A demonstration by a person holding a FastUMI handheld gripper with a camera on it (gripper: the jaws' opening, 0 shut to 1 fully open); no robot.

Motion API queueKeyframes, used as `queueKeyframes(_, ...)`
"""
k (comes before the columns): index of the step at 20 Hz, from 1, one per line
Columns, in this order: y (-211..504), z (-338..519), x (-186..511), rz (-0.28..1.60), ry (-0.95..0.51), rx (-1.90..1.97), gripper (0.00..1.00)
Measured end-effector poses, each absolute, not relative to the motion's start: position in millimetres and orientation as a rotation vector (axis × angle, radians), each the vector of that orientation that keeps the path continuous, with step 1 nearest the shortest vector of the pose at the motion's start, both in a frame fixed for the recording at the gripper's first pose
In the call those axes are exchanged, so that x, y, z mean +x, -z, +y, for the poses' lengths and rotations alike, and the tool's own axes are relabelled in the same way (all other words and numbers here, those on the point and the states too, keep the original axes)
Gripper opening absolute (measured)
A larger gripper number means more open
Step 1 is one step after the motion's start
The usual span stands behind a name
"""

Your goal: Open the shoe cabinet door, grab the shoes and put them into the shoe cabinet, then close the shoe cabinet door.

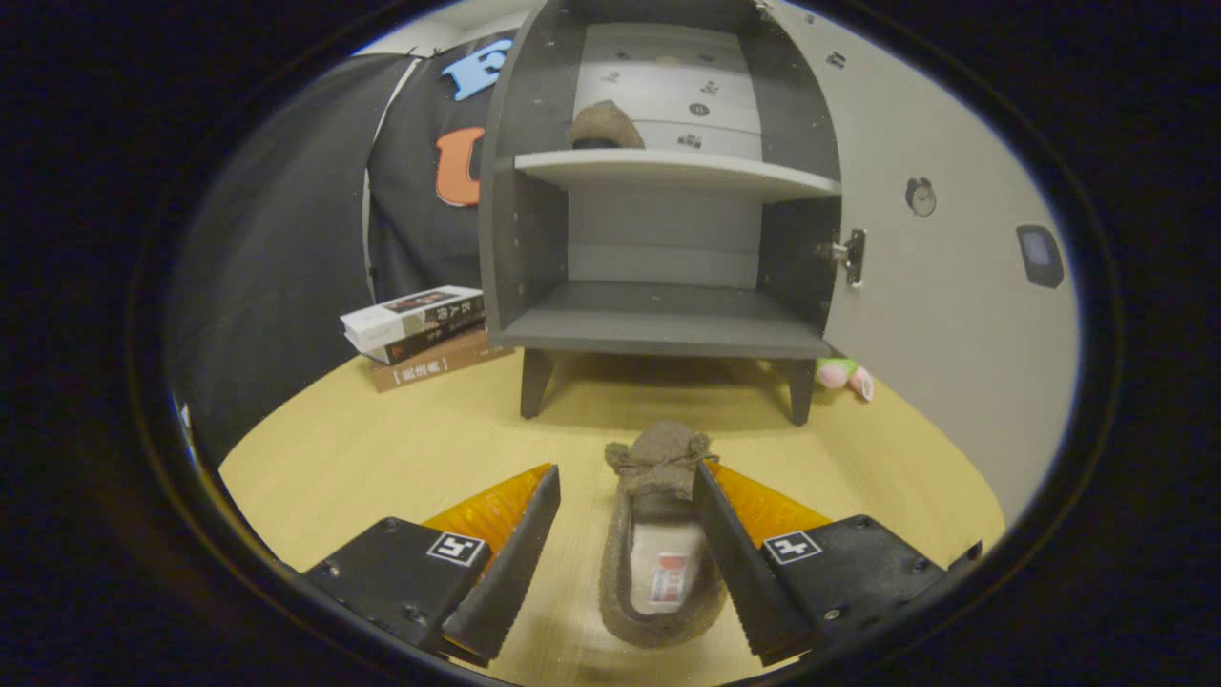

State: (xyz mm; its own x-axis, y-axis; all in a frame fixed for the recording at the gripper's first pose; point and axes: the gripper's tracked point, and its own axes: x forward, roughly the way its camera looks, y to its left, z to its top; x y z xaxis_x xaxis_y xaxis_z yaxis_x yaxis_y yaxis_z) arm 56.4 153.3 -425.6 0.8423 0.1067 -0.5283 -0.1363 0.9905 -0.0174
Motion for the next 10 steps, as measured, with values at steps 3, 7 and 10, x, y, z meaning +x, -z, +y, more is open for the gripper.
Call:
queueKeyframes(3, 458, 147, 65, 0.669, -0.109, 0.002, 0.75)
queueKeyframes(7, 489, 151, 81, 0.782, -0.136, 0.09, 0.4)
queueKeyframes(10, 482, 150, 81, 0.828, -0.163, 0.278, 0.11)
